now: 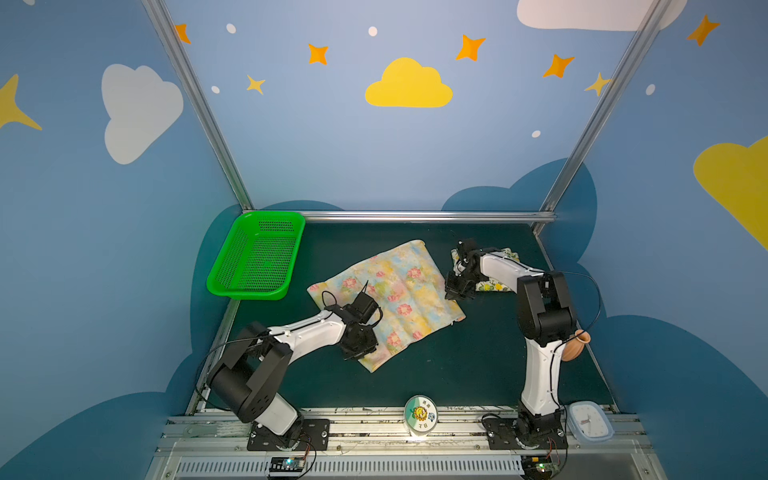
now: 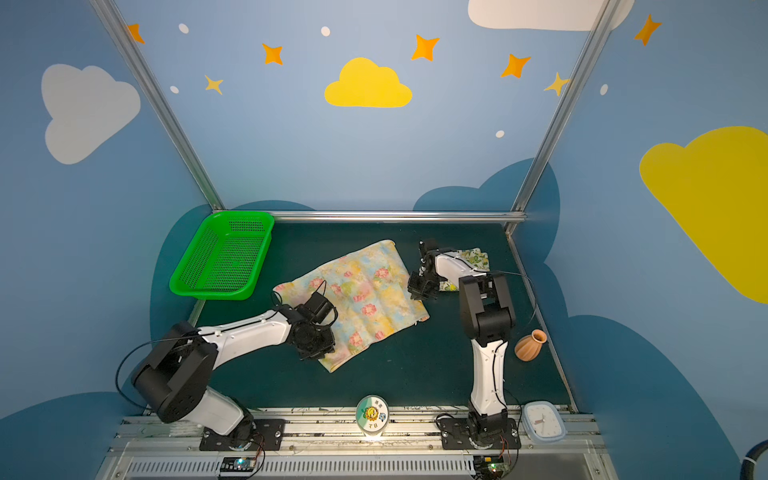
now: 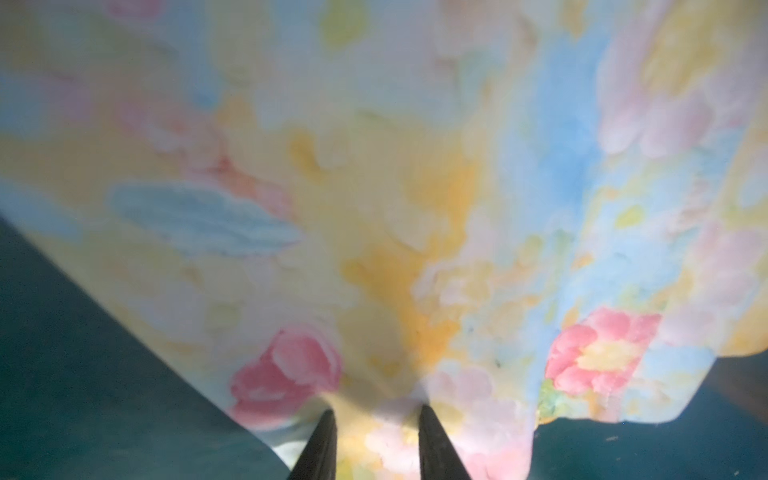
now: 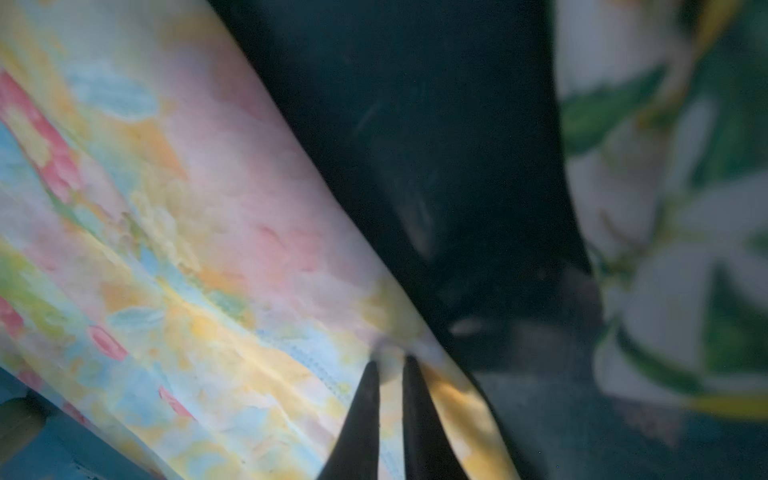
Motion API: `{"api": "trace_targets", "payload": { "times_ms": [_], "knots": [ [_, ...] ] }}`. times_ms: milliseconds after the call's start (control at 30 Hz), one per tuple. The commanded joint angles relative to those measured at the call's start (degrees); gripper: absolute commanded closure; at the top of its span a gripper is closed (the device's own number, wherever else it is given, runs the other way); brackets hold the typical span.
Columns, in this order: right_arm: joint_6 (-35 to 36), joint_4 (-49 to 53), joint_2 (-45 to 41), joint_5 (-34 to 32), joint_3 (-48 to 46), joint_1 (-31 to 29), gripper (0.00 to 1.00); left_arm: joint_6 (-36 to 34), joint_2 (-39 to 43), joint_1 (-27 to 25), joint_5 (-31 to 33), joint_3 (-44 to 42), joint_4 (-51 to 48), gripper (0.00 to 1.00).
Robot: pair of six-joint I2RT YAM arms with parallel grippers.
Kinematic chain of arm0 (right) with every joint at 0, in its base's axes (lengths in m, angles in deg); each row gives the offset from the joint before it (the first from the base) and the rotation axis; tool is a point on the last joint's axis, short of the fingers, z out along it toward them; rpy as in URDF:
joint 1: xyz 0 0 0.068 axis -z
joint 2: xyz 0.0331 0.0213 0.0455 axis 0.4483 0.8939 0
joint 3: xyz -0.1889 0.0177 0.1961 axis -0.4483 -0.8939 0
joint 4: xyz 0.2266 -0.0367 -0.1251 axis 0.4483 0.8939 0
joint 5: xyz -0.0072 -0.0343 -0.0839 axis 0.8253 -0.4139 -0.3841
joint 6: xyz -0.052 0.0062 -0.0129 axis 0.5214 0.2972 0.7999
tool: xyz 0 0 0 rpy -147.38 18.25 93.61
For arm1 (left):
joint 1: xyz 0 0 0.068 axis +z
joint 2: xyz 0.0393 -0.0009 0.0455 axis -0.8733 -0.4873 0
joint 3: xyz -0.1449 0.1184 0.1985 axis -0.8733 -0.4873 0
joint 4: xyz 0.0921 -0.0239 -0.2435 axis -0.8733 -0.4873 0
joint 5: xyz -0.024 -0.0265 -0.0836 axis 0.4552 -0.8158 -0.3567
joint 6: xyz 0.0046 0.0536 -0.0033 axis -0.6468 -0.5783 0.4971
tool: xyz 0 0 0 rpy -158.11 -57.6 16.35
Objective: Fold and stack the skirts
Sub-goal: 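Carry the held nearer edge toward the far edge with both grippers, then lay the floral skirt's edge onto its far edge and open both grippers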
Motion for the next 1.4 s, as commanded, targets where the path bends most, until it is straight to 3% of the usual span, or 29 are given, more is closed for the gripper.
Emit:
{"api": "trace_targets", "payload": {
  "times_ms": [0, 167, 333, 500, 600, 700, 833, 1000, 1200, 1367],
  "knots": [
    [1.86, 3.01, 2.56, -1.86, 3.81, 1.14, 0.86, 2.25, -4.97, -4.08, -1.27, 0.47, 1.31, 0.67],
    [2.89, 4.79, -1.77, -3.18, 4.99, 1.34, 0.85, 4.21, -3.55, -6.70, -1.02, 3.81, 1.79, 0.68],
    [3.24, 6.42, -11.56, -3.70, 0.10, -1.63, 0.82, 2.91, 4.54, -3.61, 3.17, 6.03, -3.15, 0.59],
    [3.31, 8.95, -21.24, -5.22, -5.58, -8.61, 0.76, -0.08, 13.78, 7.59, 3.24, 4.40, -8.20, 0.51],
    [4.05, 8.72, -26.40, -5.01, -8.88, -13.72, 0.72, -1.76, 18.38, 18.13, -0.59, 1.14, -8.54, 0.47],
    [4.86, 10.24, -29.83, -9.34, -10.08, -19.49, 0.71, -3.40, 20.44, 27.98, -3.94, -0.94, -8.14, 0.41],
    [5.45, 11.28, -31.29, -11.53, -10.68, -26.74, 0.68, -7.21, 18.00, 35.79, -5.09, 0.76, -8.70, 0.38],
    [3.15, 8.33, -29.42, -5.83, -12.01, -31.72, 0.68, -8.94, 11.79, 42.16, -6.63, 1.76, -4.95, 0.41],
    [0.44, 3.92, -25.64, 0.30, -12.91, -33.28, 0.69, -9.94, 5.38, 42.88, -6.33, 3.77, 3.40, 0.47],
    [-0.21, 2.57, -22.92, 3.89, -11.93, -33.23, 0.69, -13.06, 2.20, 42.88, -0.90, 5.83, 5.42, 0.51]
  ]
}}
